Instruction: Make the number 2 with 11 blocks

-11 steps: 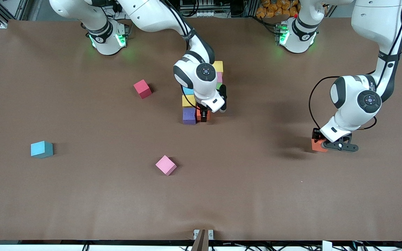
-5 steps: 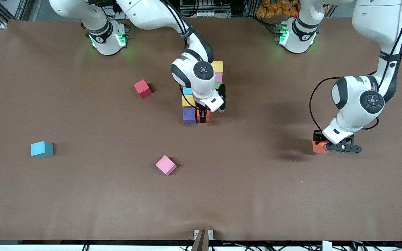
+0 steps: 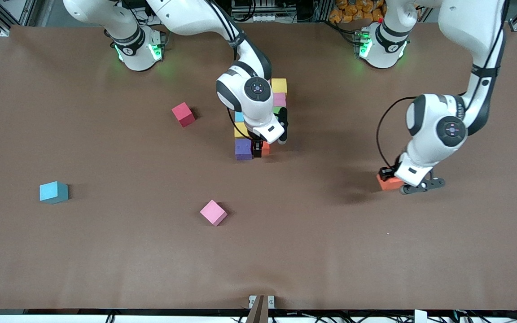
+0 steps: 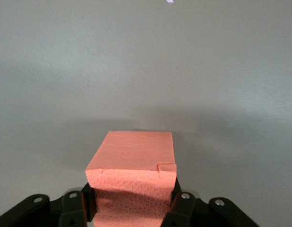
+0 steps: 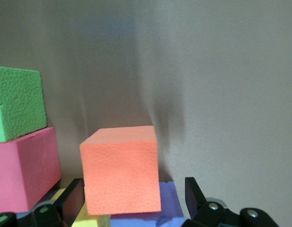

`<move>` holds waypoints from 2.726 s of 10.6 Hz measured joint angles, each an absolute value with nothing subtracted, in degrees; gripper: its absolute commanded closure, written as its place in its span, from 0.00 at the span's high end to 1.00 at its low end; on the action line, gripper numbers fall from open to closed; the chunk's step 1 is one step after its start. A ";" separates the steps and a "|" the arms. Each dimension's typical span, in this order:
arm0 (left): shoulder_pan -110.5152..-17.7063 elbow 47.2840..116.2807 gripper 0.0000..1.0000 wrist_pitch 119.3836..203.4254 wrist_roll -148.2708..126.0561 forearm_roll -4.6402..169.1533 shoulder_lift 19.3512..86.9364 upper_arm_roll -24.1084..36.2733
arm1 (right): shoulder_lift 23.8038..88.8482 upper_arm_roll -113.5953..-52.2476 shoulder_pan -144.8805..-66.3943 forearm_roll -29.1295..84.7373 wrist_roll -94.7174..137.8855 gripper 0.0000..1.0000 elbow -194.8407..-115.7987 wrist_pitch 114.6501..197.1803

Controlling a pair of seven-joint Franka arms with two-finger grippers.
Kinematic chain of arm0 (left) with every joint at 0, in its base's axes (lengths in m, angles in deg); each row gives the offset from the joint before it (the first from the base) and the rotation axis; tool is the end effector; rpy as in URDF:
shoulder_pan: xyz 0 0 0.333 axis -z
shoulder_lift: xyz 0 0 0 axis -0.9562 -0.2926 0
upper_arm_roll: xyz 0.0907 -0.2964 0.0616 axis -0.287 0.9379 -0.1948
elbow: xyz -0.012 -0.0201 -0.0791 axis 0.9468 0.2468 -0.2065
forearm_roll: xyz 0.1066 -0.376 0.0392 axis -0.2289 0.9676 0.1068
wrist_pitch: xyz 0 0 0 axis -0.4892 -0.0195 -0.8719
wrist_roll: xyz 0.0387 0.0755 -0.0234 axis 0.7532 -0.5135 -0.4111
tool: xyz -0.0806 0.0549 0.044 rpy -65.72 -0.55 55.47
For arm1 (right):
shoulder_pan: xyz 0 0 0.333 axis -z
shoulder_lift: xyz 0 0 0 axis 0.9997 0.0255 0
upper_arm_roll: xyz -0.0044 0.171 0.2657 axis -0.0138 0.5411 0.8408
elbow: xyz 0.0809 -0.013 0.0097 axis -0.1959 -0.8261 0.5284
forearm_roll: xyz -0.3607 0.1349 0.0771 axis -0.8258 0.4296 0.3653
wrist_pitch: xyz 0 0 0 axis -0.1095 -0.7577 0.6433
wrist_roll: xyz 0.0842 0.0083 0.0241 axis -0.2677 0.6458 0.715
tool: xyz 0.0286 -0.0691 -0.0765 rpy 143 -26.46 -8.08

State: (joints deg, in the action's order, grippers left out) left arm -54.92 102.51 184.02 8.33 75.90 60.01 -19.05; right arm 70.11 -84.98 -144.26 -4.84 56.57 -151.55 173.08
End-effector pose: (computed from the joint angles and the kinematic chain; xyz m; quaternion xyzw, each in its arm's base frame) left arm 0.5716 -0.1140 0.2650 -0.9898 -0.1421 -0.0068 0.0022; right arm 0.4480 0.5188 0.2330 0.7260 0.6876 0.0058 0.0115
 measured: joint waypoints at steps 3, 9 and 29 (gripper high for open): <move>-53.83 102.52 0.13 183.46 27.68 76.02 60.28 -14.45 | 66.78 -84.78 -142.61 -4.84 56.59 0.94 -153.44 172.69; -51.36 102.20 0.13 183.63 62.54 80.36 60.02 -6.38 | 57.29 -84.15 -133.72 -4.72 52.61 0.94 -158.07 168.36; -43.76 95.59 0.14 191.19 109.77 79.34 47.91 2.35 | 57.42 -84.11 -105.56 -6.63 11.37 0.93 -143.30 149.12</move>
